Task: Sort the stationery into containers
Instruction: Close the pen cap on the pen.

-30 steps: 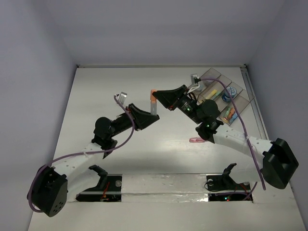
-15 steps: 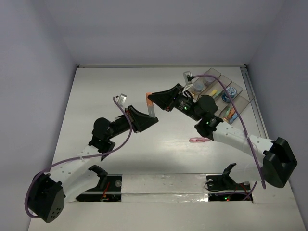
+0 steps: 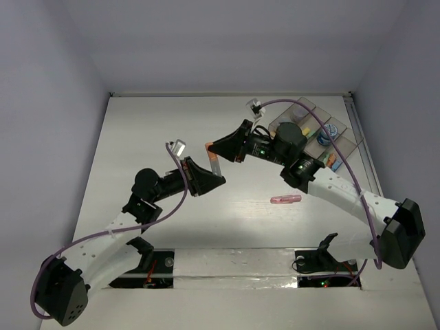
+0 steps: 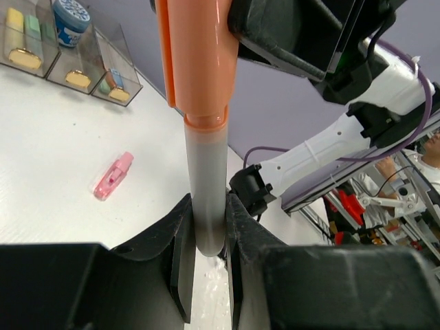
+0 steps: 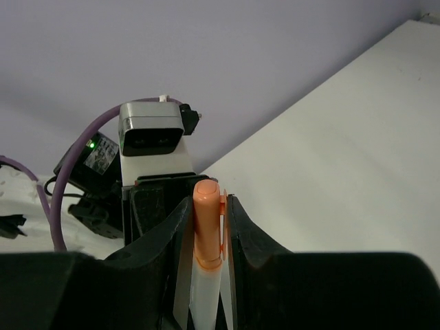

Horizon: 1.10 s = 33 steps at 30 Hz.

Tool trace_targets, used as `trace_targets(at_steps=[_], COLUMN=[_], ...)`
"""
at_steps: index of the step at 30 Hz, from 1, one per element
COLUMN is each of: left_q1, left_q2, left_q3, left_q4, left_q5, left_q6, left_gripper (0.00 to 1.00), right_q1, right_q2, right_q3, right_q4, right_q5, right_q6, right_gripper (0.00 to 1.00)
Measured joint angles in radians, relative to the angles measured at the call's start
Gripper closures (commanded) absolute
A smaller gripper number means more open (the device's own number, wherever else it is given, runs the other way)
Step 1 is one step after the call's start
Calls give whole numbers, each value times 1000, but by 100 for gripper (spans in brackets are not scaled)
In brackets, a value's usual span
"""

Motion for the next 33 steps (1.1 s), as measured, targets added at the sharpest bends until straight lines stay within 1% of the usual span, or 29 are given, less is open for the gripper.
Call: trace_targets(at_steps=[4, 8, 12, 16, 21, 25, 28, 33], left_q1=[-2, -4, -15, -18, -18, -18, -18, -19], left_q2=[-27, -61, -80, -77, -63, -32, -10, -18], left_q3=[0, -2, -18, -26, -27, -27, -27, -22], left_q4=[-50, -92, -85, -56, -35, -7, -8, -62], left_q5=[6, 8, 20, 34, 43, 63, 76, 100], left_q6=[27, 45, 47, 40, 37, 28, 24, 58], left_gripper=[100, 100, 100, 100, 100, 100, 100, 100], right_q1=[-20, -32, -37, -44, -48, -56, -61, -63], right_q2=[1, -10, -71, -85, -74, -50, -31, -22], right_q3=[31, 19, -89, -163, -196, -200, -187, -122], right_q4=[-74, -72, 45, 170, 246, 280, 258, 118], right_q5=[-69, -109, -109, -109, -112, -143, -171, -234], right_q6=[-24, -16, 32, 96, 138, 147, 131, 58], right_gripper=[100, 100, 100, 100, 100, 100, 100, 100])
